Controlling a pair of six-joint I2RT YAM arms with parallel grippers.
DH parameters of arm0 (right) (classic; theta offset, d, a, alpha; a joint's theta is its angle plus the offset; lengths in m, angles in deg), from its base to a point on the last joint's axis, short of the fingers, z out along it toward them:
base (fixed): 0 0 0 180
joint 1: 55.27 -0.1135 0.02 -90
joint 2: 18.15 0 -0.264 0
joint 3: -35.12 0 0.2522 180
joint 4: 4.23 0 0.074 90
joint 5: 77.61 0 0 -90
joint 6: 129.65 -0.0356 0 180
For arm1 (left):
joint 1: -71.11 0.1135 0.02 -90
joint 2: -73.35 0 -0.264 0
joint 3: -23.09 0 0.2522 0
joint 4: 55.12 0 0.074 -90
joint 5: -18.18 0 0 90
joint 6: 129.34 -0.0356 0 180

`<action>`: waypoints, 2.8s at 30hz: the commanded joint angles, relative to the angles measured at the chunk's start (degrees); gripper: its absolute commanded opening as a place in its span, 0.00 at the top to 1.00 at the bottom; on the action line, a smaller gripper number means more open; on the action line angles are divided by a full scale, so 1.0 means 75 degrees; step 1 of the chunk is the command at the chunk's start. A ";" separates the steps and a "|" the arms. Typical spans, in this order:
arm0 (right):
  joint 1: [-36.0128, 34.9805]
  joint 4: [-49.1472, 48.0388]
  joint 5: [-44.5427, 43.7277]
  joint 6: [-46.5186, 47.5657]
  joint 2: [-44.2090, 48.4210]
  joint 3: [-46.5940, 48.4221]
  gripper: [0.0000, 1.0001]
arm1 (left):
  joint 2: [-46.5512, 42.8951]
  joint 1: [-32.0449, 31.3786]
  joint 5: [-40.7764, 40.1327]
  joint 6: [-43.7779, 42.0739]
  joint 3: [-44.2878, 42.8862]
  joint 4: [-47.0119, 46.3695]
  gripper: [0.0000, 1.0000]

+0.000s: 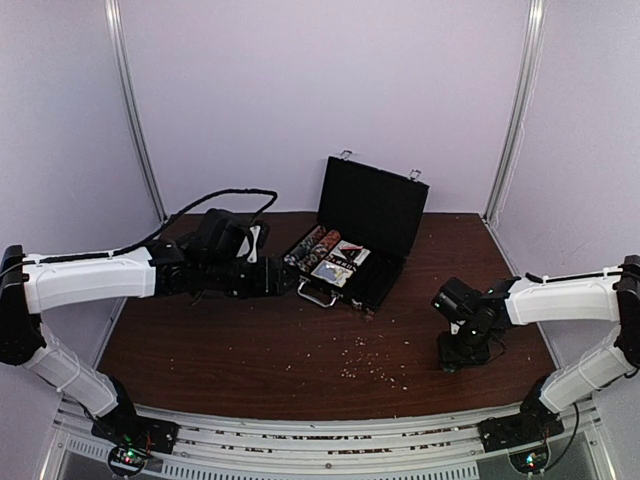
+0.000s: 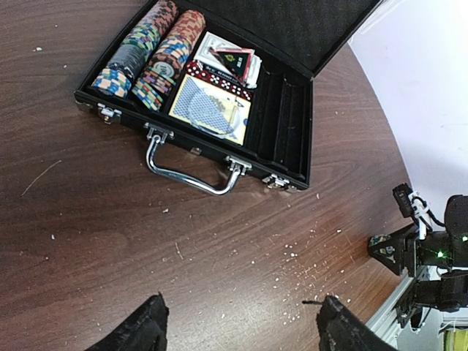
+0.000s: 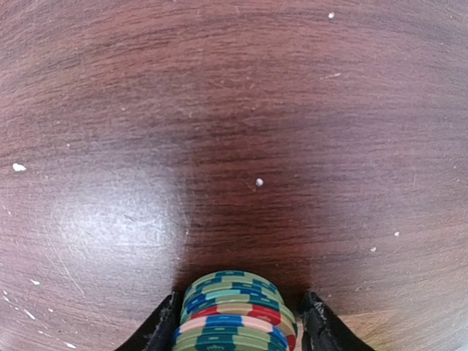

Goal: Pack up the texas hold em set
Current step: Move the pile of poker chips to the center of the board, then pick up the pile of poker chips from the pile of poker chips, then pass from the right arm to the left

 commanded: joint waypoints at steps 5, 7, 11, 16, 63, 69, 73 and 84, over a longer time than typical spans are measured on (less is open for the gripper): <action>0.0024 -0.0126 0.0518 0.0157 -0.0165 -0.0492 0.56 | -0.0128 0.0053 0.0047 -0.0014 0.0034 -0.0260 0.28; 0.0026 -0.0122 0.0614 0.0225 -0.0196 -0.0564 0.60 | -0.0128 0.0050 0.0043 0.0016 0.0019 -0.0275 0.28; 0.0015 -0.0155 0.0764 0.0378 -0.0159 -0.0520 0.67 | -0.0170 0.0052 0.0019 0.0123 0.0053 -0.0323 0.28; -0.0100 -0.0357 0.0997 0.0597 -0.0428 -0.0092 0.76 | -0.0320 0.0213 0.0257 0.0733 0.0244 -0.0720 0.27; -0.1962 0.1779 0.1295 0.3416 -0.4082 0.6600 0.89 | 0.2424 0.0710 0.5159 0.3843 0.1007 -0.4543 0.46; -0.1962 0.1852 0.1428 0.3556 -0.4034 0.6684 0.89 | 0.3282 0.0674 0.5909 0.4474 0.0937 -0.5946 0.46; -0.1962 0.1814 0.1503 0.3613 -0.4036 0.6696 0.90 | 0.3684 0.0616 0.6098 0.4629 0.0735 -0.6240 0.46; -0.1963 0.1767 0.1602 0.3709 -0.4111 0.6696 0.90 | 0.4884 0.0278 0.6769 0.5772 0.0290 -0.7833 0.44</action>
